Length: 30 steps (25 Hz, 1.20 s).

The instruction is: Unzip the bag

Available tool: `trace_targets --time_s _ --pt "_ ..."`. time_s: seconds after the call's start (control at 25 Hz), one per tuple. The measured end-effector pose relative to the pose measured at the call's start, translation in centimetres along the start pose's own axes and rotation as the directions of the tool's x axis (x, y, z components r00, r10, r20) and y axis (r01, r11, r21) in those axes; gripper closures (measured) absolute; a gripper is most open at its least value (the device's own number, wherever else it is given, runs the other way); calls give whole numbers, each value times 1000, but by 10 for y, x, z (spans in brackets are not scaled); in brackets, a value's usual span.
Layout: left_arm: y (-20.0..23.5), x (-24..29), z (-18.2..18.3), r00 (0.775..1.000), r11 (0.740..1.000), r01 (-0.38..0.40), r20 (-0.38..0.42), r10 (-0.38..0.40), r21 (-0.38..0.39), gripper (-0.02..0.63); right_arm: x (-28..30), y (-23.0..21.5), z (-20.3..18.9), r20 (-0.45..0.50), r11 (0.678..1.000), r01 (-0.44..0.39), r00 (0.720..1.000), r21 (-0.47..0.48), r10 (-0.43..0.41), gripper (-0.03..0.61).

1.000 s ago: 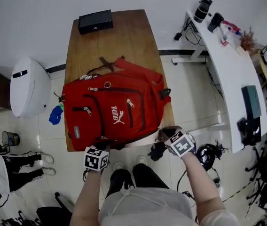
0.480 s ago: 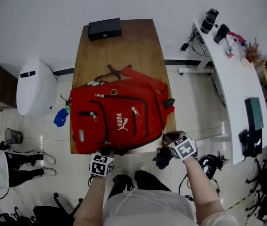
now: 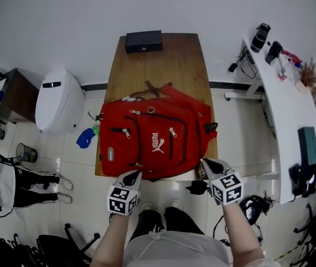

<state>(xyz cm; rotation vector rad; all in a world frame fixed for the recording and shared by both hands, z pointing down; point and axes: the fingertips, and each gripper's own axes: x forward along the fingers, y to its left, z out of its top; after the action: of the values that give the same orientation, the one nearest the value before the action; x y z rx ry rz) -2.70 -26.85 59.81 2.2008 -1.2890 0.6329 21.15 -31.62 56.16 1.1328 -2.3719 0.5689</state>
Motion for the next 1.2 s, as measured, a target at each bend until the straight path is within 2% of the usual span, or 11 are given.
trace_targets --time_s 0.04,0.12,0.2,0.32,0.44,0.6,0.72,0.8,0.92,1.04,1.2 --pt "-5 -13 15 998 1000 13 67 -12 -12 606 -6 15 16 75 999 -54 996 1 54 574" --pt "-18 -42 44 978 998 55 201 -53 -6 607 -20 48 42 191 991 -129 972 -46 136 572" --pt "-34 -75 66 946 995 93 308 -102 44 606 -35 79 58 244 981 -142 955 -132 171 572" --pt "-53 -120 76 907 986 111 393 -153 128 607 -56 120 63 275 972 -124 945 -200 177 572" --pt "-62 -162 64 882 978 136 431 -193 160 606 -76 162 53 303 975 -120 937 -189 174 574" --pt "-69 -222 32 860 967 142 457 -226 211 607 -106 229 35 340 979 -92 929 -181 150 572" --pt "-84 -273 11 827 950 133 497 -264 283 606 -134 286 24 399 982 -123 901 -145 172 572" --pt "-93 -301 -2 812 937 141 503 -295 321 607 -151 318 20 442 984 -122 881 -133 169 572" --pt "-101 -335 -22 802 923 183 491 -339 338 607 -168 356 9 457 986 -102 876 -135 153 572" --pt "-103 -365 -34 795 923 192 499 -346 333 606 -183 386 0 446 980 -89 881 -176 160 572" --pt "-104 -388 -49 807 927 157 497 -320 341 607 -204 410 -4 457 970 -103 867 -222 197 574"
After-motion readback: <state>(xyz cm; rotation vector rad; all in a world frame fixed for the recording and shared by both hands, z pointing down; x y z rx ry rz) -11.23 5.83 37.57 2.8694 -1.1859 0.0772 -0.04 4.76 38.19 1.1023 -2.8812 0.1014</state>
